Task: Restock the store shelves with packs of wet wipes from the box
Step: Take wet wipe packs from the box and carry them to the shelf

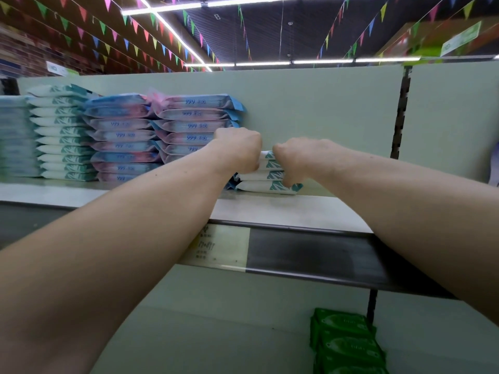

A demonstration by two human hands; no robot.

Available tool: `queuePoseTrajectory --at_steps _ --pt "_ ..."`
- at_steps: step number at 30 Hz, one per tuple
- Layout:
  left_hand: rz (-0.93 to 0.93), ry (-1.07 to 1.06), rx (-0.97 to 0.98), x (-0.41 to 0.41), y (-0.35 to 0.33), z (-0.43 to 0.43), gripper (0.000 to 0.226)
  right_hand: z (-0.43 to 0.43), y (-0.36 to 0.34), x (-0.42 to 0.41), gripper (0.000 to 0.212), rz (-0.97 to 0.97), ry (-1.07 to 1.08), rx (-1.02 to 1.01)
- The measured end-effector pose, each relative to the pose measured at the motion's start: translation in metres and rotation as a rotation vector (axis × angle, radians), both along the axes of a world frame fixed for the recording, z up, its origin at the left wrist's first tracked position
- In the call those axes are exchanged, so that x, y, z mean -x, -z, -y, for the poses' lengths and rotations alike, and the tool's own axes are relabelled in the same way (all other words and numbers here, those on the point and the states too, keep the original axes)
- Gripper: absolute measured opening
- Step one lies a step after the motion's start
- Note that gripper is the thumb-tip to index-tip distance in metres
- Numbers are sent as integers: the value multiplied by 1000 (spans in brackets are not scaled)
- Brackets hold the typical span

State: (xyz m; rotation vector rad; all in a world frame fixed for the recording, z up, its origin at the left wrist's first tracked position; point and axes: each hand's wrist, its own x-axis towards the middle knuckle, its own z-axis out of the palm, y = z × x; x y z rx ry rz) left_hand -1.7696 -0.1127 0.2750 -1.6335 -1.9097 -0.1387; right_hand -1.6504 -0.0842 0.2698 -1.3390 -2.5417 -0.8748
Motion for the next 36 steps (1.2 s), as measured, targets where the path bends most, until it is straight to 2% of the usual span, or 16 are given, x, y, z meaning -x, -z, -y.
queuePoseTrajectory --at_steps 6,9,12,15,25,29,31,36 --pt "32 -2 -24 1 1 17 17 19 -13 -9 41 9 -4 21" --pt "40 -21 -65 6 2 35 25 33 -19 -7 40 -41 -100 -8" --pt "62 -61 -122 17 1 60 24 53 -17 5 37 -105 -201 -21" --pt "84 -129 -170 31 1 95 24 82 -12 22 24 -165 -303 -16" --pt "103 -410 -200 92 11 243 20 202 -2 86 11 -196 -582 -7" --pt "118 -536 -177 107 14 308 24 252 4 119 30 -211 -713 20" --pt "120 -631 -163 112 18 341 28 277 9 133 31 -206 -788 29" --pt "88 -911 -124 103 39 422 17 338 24 162 27 -145 -1004 83"
